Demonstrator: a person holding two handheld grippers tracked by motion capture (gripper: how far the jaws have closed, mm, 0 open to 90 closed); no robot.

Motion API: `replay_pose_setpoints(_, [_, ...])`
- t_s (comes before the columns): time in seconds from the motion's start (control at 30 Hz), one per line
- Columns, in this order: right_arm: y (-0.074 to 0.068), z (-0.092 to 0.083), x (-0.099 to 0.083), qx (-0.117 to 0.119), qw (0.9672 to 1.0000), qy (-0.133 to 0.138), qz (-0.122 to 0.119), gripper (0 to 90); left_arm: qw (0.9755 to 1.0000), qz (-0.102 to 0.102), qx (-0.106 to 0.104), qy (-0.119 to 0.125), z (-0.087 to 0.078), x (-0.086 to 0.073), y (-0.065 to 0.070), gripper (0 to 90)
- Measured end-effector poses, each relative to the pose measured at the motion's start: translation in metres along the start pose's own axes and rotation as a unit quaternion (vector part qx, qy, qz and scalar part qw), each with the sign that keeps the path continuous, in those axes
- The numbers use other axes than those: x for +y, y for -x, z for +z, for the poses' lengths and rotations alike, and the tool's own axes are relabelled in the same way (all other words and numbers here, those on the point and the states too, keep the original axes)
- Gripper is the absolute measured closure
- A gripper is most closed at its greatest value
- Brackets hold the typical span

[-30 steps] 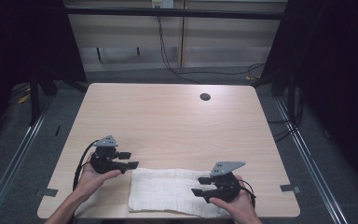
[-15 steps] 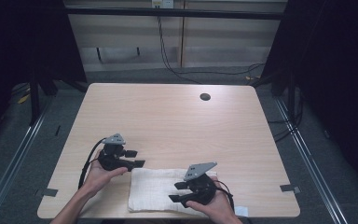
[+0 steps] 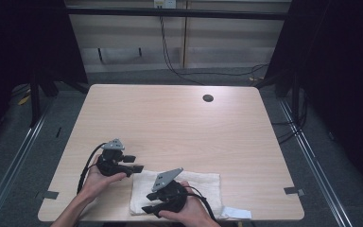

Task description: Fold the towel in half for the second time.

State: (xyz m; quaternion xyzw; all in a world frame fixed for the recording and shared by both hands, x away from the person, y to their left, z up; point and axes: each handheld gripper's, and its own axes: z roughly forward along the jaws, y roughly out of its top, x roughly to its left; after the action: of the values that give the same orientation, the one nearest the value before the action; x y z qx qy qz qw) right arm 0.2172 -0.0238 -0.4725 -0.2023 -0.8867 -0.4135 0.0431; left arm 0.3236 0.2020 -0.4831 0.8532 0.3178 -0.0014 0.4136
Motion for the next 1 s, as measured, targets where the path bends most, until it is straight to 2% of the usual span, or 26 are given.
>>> replay_pose_setpoints(0.1, [-0.002,0.010,0.005,0.007,1.0000,-0.004,-0.001,59.7,1.0000,-0.005,-0.002,-0.003,0.001,-0.001,0.001,39.5])
replay_pose_setpoints(0.37, [-0.007,0.036,0.013,0.021,0.9993,-0.021,-0.022,60.0,0.9999,0.005,-0.003,-0.010,0.002,-0.002,0.000,39.4])
replay_pose_setpoints(0.67, [-0.013,0.052,0.010,0.005,0.9991,-0.028,-0.032,54.7,0.9999,0.000,0.000,-0.013,0.003,-0.002,-0.002,38.6])
replay_pose_setpoints(0.7, [-0.015,0.052,0.009,-0.001,0.9988,-0.029,-0.040,55.0,0.9999,-0.001,0.000,-0.014,0.003,-0.002,-0.002,38.6])
replay_pose_setpoints(0.77, [-0.017,0.052,0.009,-0.010,0.9980,-0.029,-0.055,56.7,0.9999,-0.002,0.001,-0.012,0.002,-0.003,-0.002,38.5])
replay_pose_setpoints(0.9, [-0.016,0.052,0.006,-0.029,0.9969,-0.019,-0.070,70.1,0.9998,-0.010,-0.006,-0.014,0.003,-0.003,-0.004,38.5])
replay_pose_setpoints(1.0, [-0.015,0.052,0.006,-0.031,0.9975,-0.018,-0.061,73.5,0.9997,-0.012,-0.011,-0.017,0.001,-0.003,-0.006,38.7])
